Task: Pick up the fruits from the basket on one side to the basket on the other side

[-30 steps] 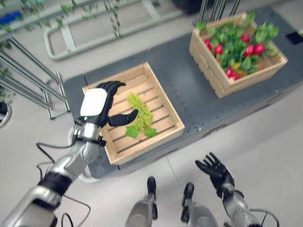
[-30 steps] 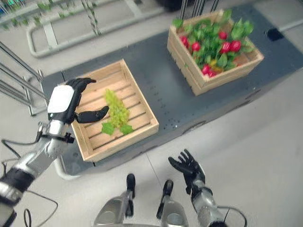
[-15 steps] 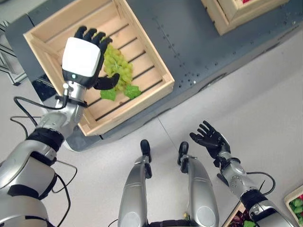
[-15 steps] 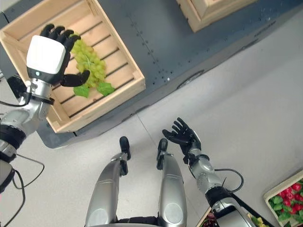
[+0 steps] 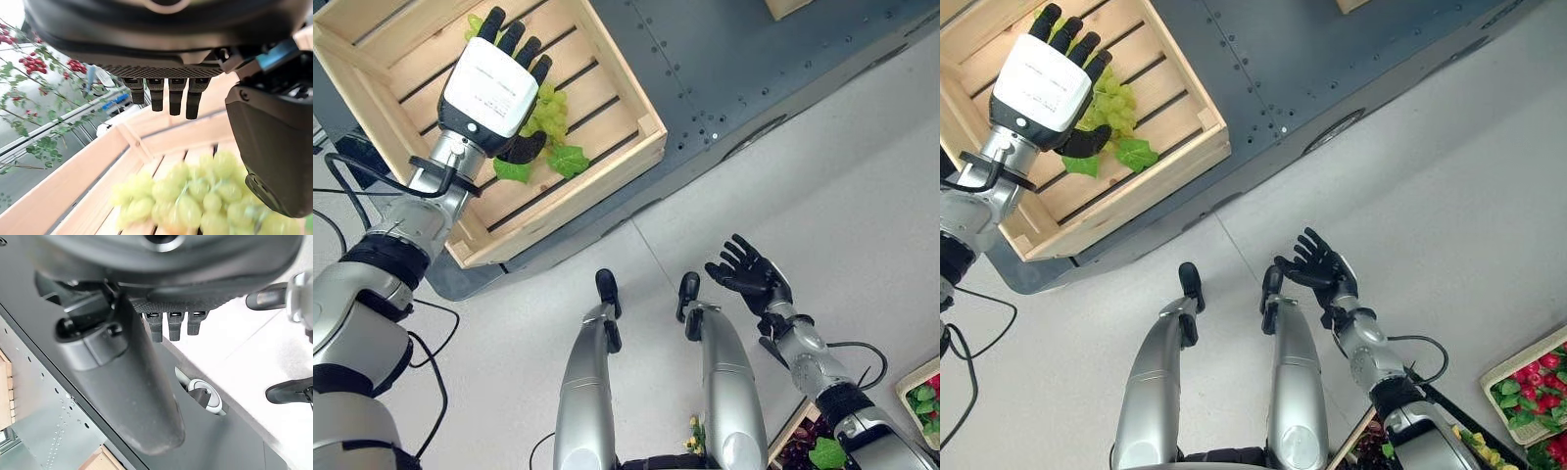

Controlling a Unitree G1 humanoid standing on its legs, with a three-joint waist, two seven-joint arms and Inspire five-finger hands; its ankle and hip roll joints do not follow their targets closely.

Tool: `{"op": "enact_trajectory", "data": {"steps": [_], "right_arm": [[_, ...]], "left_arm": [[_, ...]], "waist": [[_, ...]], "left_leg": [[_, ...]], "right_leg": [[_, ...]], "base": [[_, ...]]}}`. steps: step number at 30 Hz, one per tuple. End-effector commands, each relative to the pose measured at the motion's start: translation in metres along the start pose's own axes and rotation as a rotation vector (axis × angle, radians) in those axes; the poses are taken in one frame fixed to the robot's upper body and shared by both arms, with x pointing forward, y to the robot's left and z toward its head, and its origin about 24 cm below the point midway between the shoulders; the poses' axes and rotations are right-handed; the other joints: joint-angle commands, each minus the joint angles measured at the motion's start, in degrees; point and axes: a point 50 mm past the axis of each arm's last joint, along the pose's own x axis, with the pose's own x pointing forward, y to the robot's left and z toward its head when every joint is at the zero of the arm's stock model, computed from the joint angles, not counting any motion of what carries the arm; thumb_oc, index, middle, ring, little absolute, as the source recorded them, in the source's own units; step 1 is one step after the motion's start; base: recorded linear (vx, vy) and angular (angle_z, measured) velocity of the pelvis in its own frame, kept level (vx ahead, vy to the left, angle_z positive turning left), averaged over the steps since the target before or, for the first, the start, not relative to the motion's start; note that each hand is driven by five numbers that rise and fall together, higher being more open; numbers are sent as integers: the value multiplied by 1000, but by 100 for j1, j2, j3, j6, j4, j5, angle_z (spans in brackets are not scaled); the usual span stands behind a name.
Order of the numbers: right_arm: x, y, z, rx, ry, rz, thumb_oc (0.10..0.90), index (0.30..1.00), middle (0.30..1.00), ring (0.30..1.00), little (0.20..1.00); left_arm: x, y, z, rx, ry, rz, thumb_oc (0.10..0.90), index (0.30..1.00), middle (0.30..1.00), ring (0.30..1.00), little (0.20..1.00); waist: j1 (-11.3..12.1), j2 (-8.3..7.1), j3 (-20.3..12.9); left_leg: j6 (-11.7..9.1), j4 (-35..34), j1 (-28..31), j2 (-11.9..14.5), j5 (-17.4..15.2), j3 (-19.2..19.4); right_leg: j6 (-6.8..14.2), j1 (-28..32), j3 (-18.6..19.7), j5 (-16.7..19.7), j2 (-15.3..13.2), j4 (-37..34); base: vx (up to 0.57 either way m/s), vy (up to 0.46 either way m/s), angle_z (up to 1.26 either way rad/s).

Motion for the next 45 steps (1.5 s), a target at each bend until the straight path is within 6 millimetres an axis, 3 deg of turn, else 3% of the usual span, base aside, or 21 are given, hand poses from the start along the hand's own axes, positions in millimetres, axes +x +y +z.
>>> {"op": "enact_trajectory", "data": {"steps": [1,7,25,33,40,45], "right_arm": [[-4,0,21,-27,-83,70,800,900,900,900,900],[-10,-6,15,-6,-80,66,800,900,900,900,900],[-14,2,-2,37,-81,82,800,900,900,900,900],[-10,4,0,59,-99,87,800,900,900,900,900],[-10,4,-2,69,-100,87,800,900,900,900,900],[-13,4,-5,78,-102,99,800,900,900,900,900]], "left_arm": [[20,42,-70,206,151,71,800,900,900,900,900],[18,44,-80,239,164,4,800,900,900,900,900],[41,78,-90,398,41,12,800,900,900,900,900],[49,80,-74,459,-133,17,800,900,900,900,900],[49,70,-54,385,-294,-23,800,900,900,900,900],[48,74,-49,331,-376,88,800,900,900,900,900]], "waist": [[13,108,-77],[55,113,-77],[158,24,-77],[156,-36,-77],[102,-89,-77],[74,-155,-77]], "left_leg": [[-132,151,456,101,-804,240],[-74,89,501,64,-827,272],[80,-19,484,32,-900,325],[107,-68,445,43,-908,354],[134,-159,308,43,-878,376],[155,-210,192,54,-854,398]], "right_leg": [[178,405,134,67,-109,-222],[241,436,111,145,-134,-325],[380,523,-65,491,-165,-709],[396,505,-125,608,-141,-814],[430,336,-120,781,-110,-899],[446,241,-146,877,-80,-1022]], "base": [[3,55,-3],[6,34,-2],[2,6,1],[0,0,0],[0,0,0],[0,0,0]]}}
